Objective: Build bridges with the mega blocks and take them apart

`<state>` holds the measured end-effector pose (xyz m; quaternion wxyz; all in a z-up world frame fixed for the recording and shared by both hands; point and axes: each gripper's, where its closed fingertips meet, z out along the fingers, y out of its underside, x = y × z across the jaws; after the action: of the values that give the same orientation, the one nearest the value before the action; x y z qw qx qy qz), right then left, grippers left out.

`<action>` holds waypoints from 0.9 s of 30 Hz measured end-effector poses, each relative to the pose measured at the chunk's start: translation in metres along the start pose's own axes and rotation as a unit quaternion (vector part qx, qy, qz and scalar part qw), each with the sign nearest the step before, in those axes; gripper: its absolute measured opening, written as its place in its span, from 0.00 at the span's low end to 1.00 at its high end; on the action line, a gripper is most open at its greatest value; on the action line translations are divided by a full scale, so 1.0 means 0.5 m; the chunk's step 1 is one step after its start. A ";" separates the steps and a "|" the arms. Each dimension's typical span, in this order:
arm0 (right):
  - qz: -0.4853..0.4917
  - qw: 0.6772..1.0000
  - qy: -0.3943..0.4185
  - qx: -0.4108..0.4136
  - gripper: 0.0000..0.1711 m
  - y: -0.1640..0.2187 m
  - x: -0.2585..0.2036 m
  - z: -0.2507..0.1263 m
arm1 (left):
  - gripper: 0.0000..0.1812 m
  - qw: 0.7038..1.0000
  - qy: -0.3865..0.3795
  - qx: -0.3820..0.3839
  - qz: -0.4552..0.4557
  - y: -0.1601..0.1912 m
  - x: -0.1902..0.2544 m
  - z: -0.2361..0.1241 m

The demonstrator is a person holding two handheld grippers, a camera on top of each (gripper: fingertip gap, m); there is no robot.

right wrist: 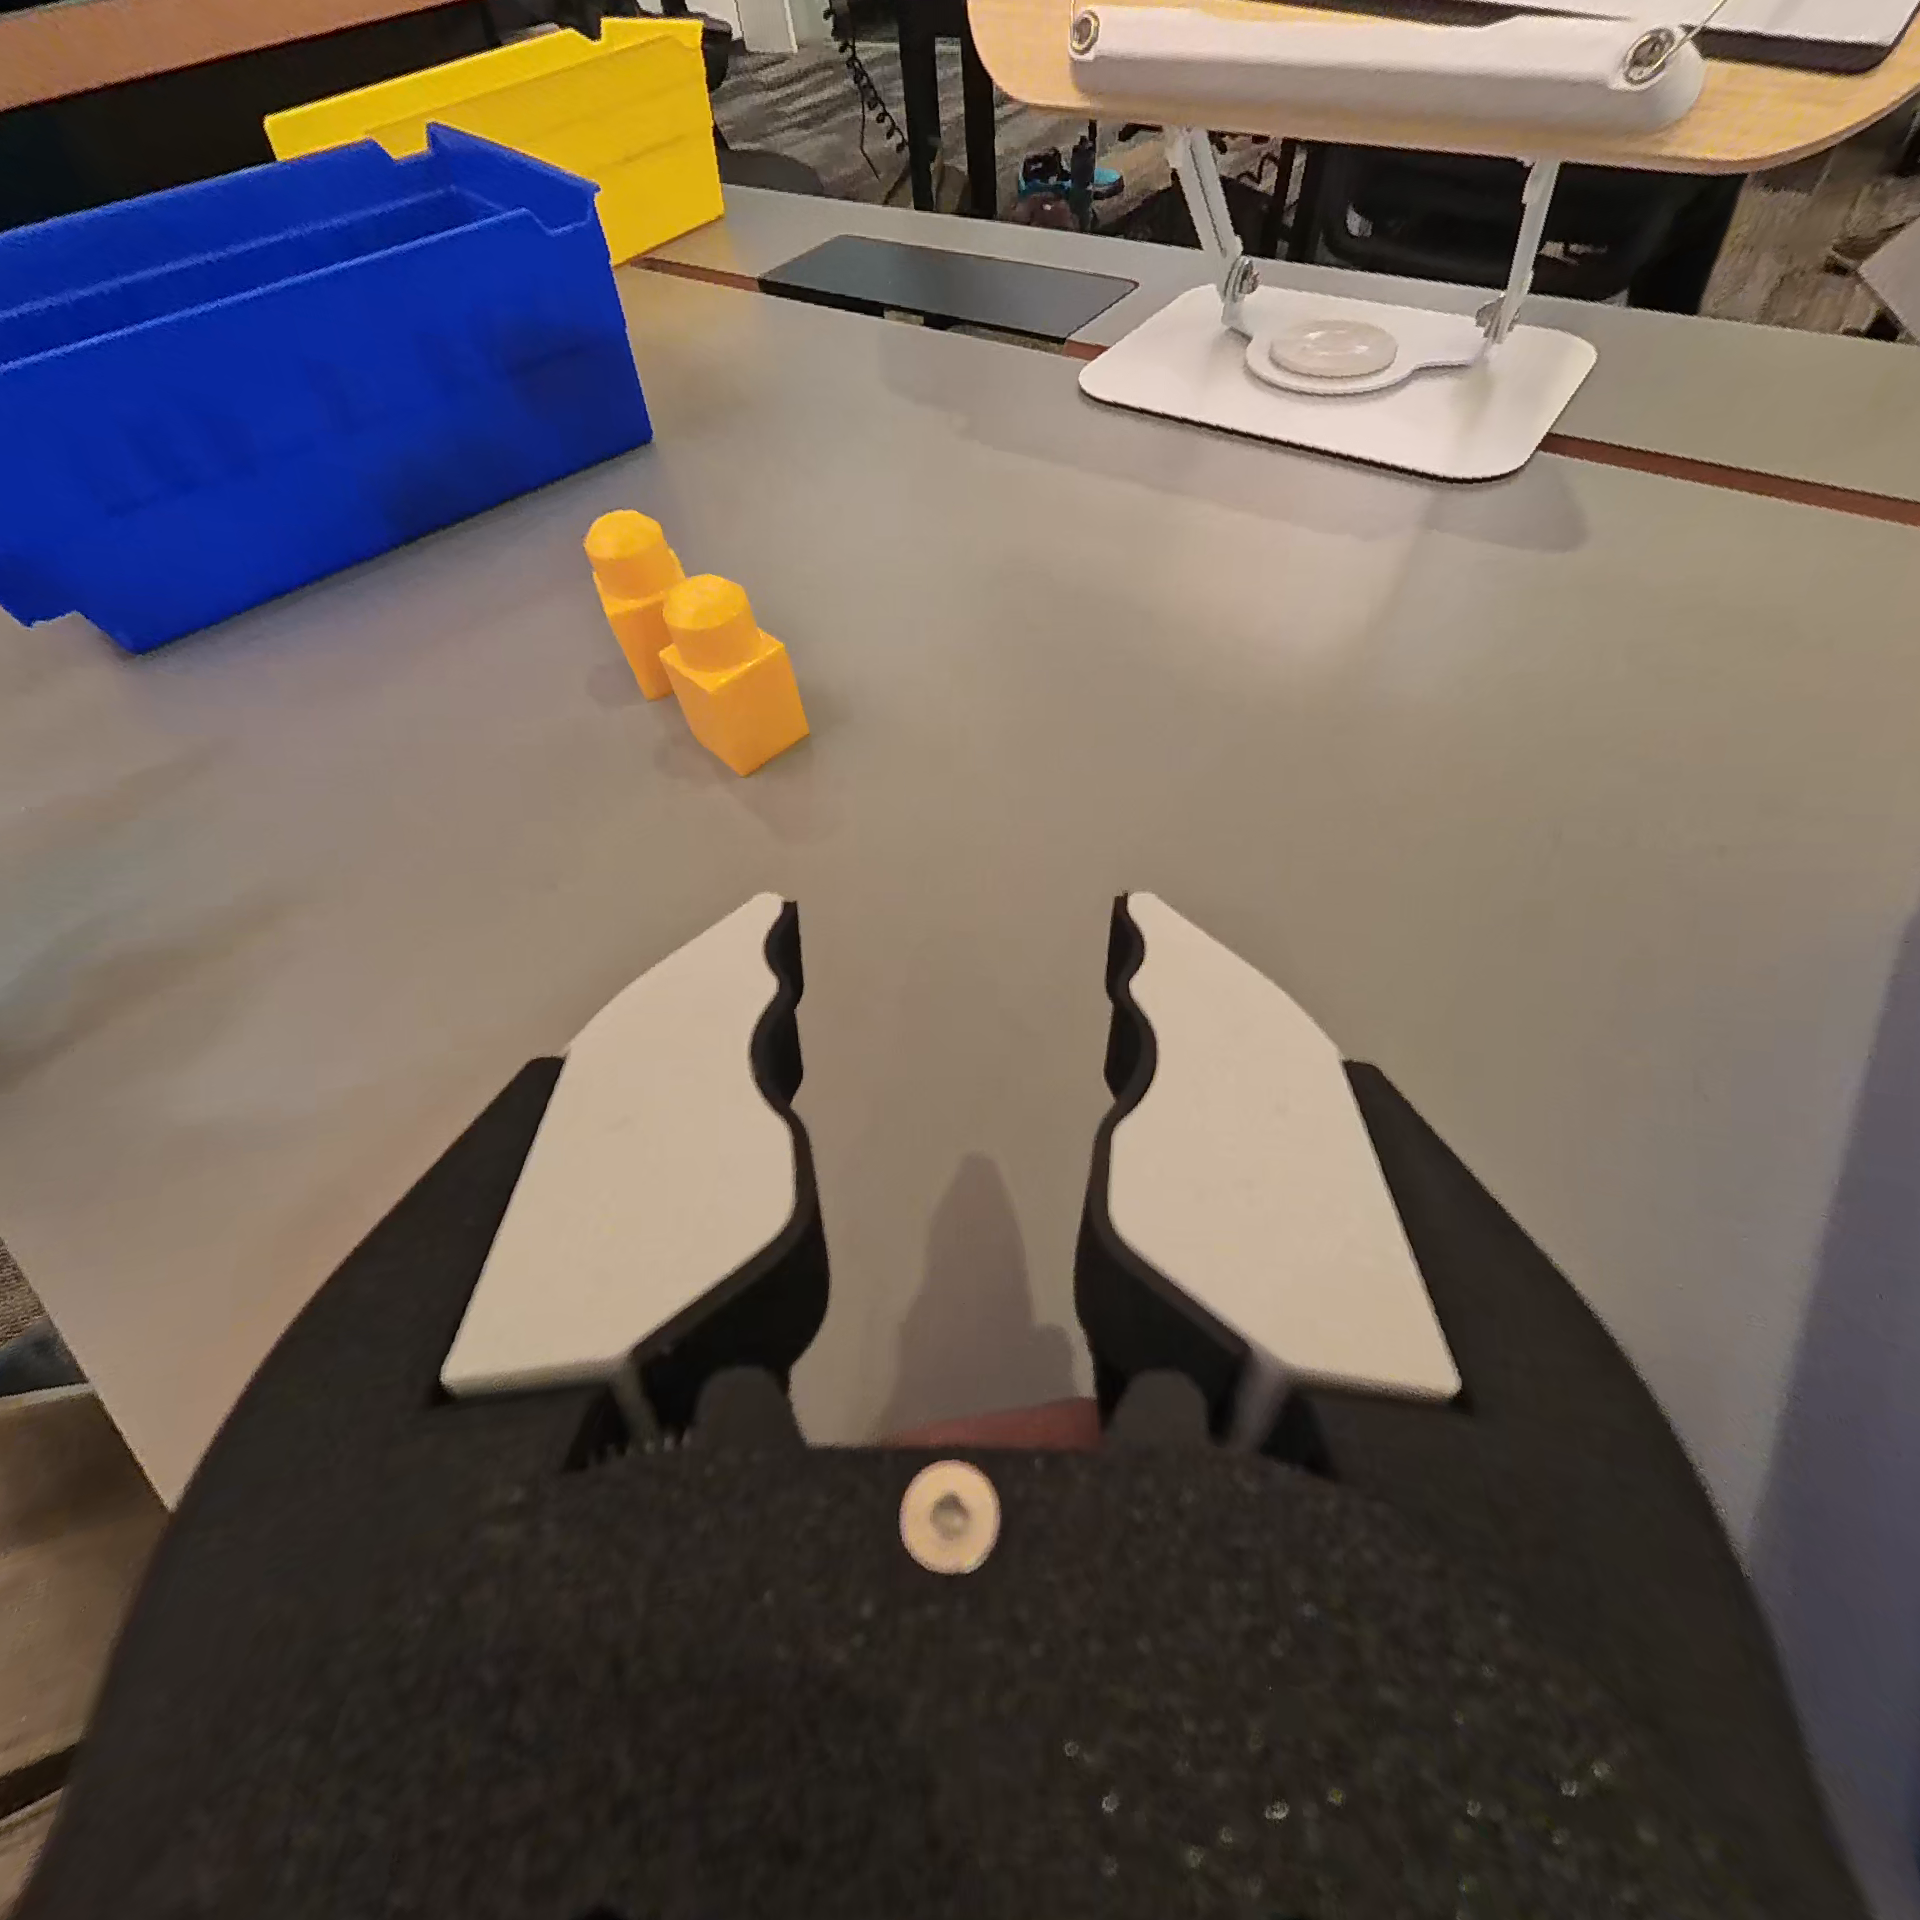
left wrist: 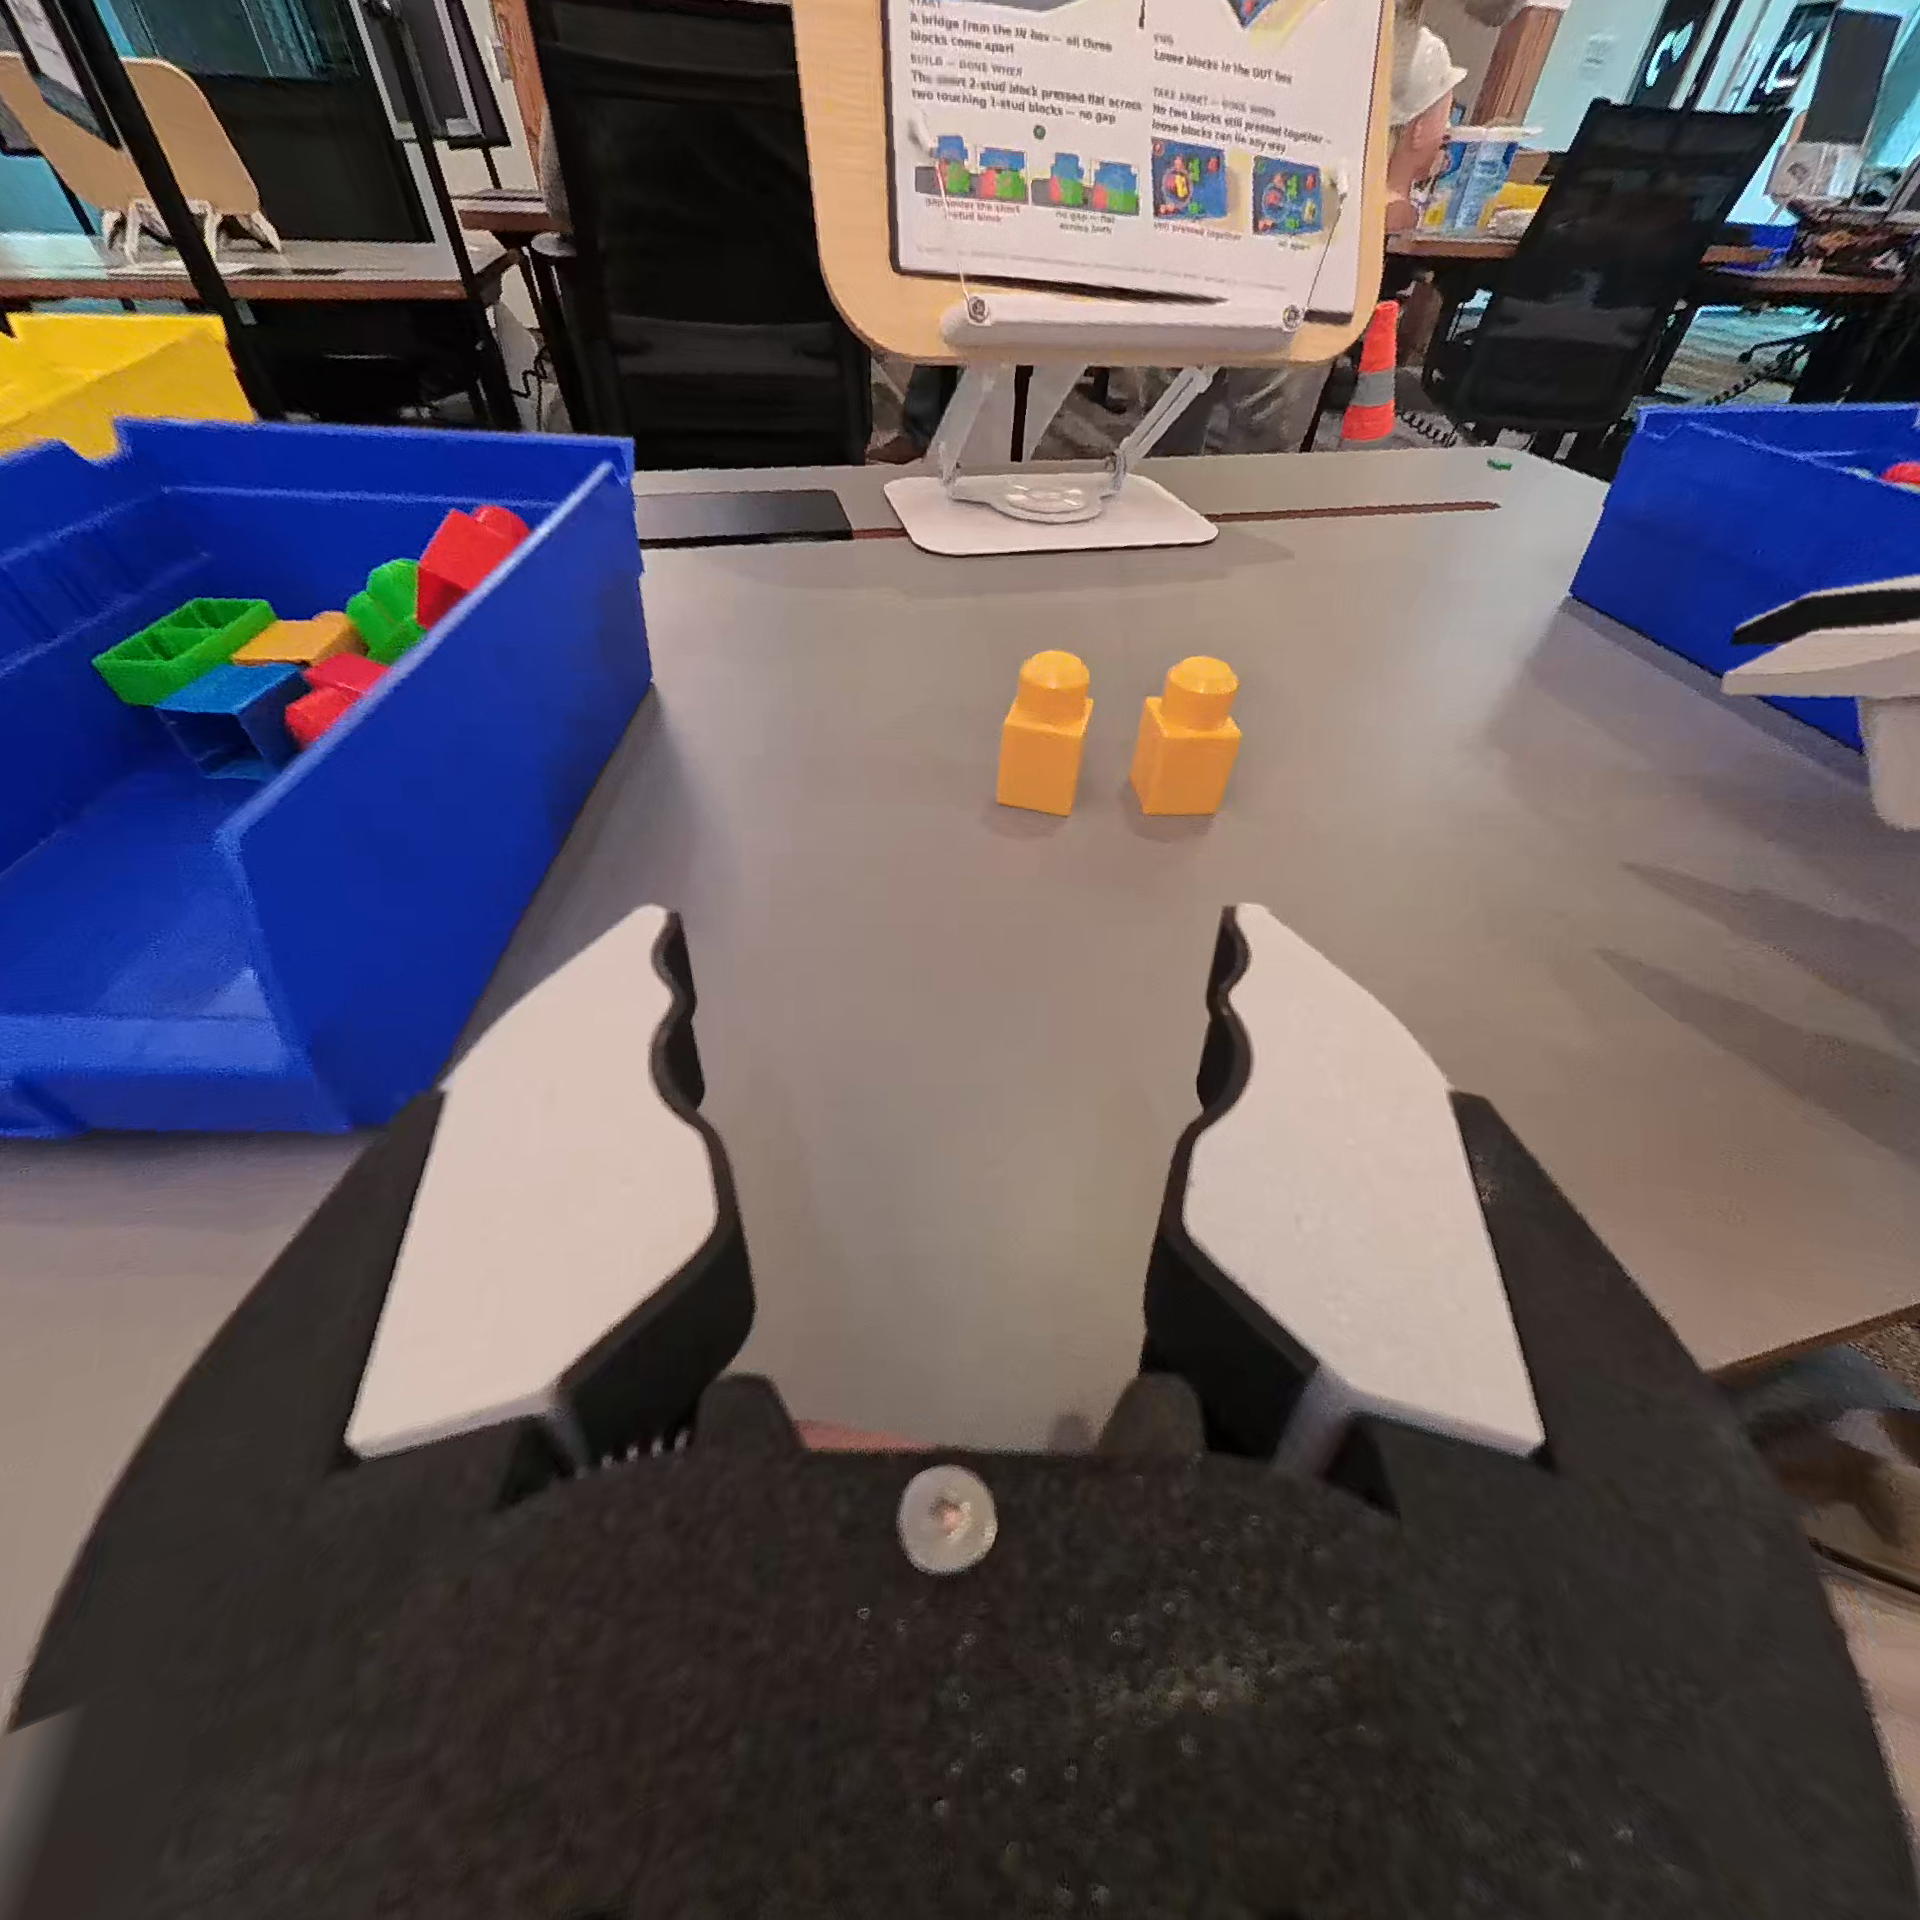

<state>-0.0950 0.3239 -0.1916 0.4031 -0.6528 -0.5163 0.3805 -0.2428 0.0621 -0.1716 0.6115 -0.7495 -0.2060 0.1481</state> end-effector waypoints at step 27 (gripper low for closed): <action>0.021 1.000 0.012 0.016 0.33 0.001 0.039 -0.026 | 0.41 0.864 0.040 -0.434 0.251 -0.027 -0.531 0.353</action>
<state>-0.0797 0.3413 -0.1887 0.4116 -0.6616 -0.4916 0.3887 -0.5595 0.0852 -0.2028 0.1743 -0.9708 -0.0300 0.1619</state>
